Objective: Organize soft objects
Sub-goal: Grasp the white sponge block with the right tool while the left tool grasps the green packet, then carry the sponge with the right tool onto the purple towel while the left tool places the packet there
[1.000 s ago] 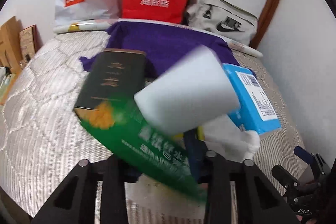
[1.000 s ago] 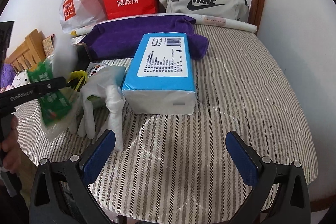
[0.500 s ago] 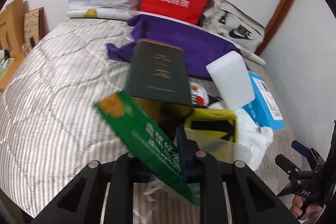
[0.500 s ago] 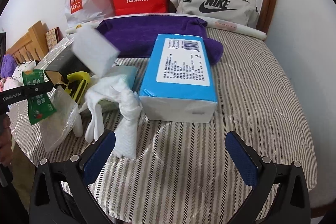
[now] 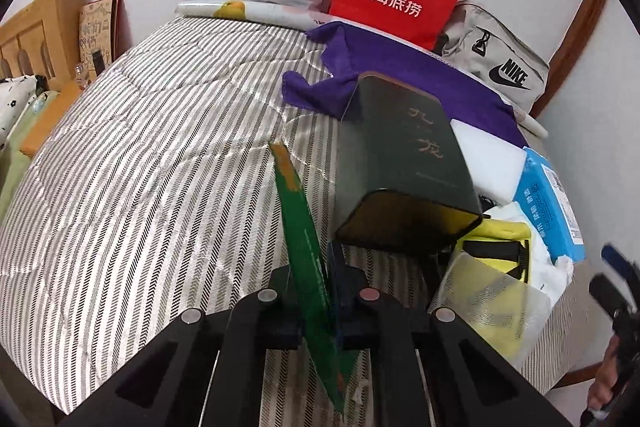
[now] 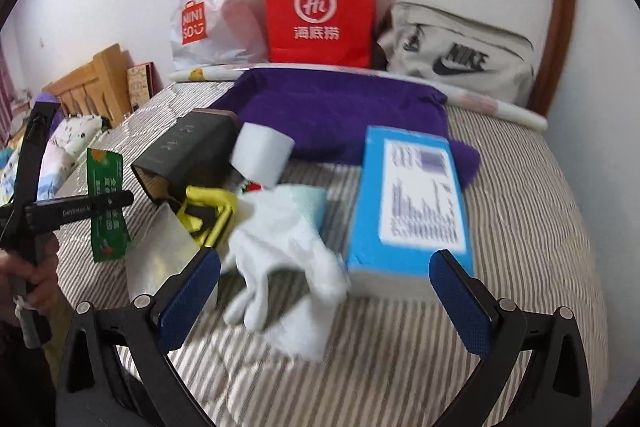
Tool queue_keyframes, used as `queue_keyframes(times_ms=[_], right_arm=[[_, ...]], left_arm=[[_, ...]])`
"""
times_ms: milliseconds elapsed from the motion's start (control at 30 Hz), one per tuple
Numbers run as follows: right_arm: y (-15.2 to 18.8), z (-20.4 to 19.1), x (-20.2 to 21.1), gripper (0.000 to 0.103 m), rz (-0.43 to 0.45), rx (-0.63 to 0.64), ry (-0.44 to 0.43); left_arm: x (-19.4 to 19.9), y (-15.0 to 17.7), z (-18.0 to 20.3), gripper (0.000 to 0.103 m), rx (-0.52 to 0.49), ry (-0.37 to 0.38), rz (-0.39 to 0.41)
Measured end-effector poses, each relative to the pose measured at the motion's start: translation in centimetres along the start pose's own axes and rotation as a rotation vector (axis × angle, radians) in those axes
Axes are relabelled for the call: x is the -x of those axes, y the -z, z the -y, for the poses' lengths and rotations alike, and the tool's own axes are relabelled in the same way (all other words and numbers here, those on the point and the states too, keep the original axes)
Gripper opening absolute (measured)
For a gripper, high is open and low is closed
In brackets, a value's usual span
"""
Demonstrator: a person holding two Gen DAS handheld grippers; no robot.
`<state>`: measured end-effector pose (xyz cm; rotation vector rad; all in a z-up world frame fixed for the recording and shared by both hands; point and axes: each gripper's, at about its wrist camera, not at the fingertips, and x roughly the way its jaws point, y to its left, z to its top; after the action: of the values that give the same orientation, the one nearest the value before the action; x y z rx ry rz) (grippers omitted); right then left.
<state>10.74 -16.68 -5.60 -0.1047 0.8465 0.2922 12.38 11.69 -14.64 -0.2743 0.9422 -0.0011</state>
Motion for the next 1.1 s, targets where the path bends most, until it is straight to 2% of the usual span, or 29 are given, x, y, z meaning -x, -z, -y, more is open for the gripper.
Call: queue_keyframes(times_ms=[167,433,633,733,867,933,1100], right_arm=[[-3.2,-1.4,-2.3,0.103,0.012,0.046,-0.014],[-7.3,-1.2,-8.0,0.103,-0.063,-0.03,-0.098],[-8.3,-1.3,-11.6,0.1,-0.131,-0.103,-0.149],[-8.2,-1.5,-13.3,0.082,-0.178,-0.133,-0.182],[-8.1,-2.2,-13.6,0.043,-0.178,-0.112,-0.226],[-8.0,-2.5,-13.0,0.043,-0.162,-0.102,-0.266],[-7.7,-2.2,-9.2,0.042,-0.062,-0.072,-0.247]], left_arm=[[-0.8,-0.2,-1.2,0.012,0.029,0.012,-0.009],[-1.8,-0.5,-1.6,0.012,-0.006,0.052,-0.001],[-1.8,-0.5,-1.7,0.013,-0.02,0.053,-0.001],[-1.7,-0.4,-1.7,0.013,-0.018,0.048,0.006],[-1.7,-0.3,-1.9,0.013,-0.006,0.057,0.013],[-1.7,-0.2,-2.1,0.013,0.015,0.068,0.012],[-1.4,0.2,-1.9,0.013,0.016,0.06,0.005]])
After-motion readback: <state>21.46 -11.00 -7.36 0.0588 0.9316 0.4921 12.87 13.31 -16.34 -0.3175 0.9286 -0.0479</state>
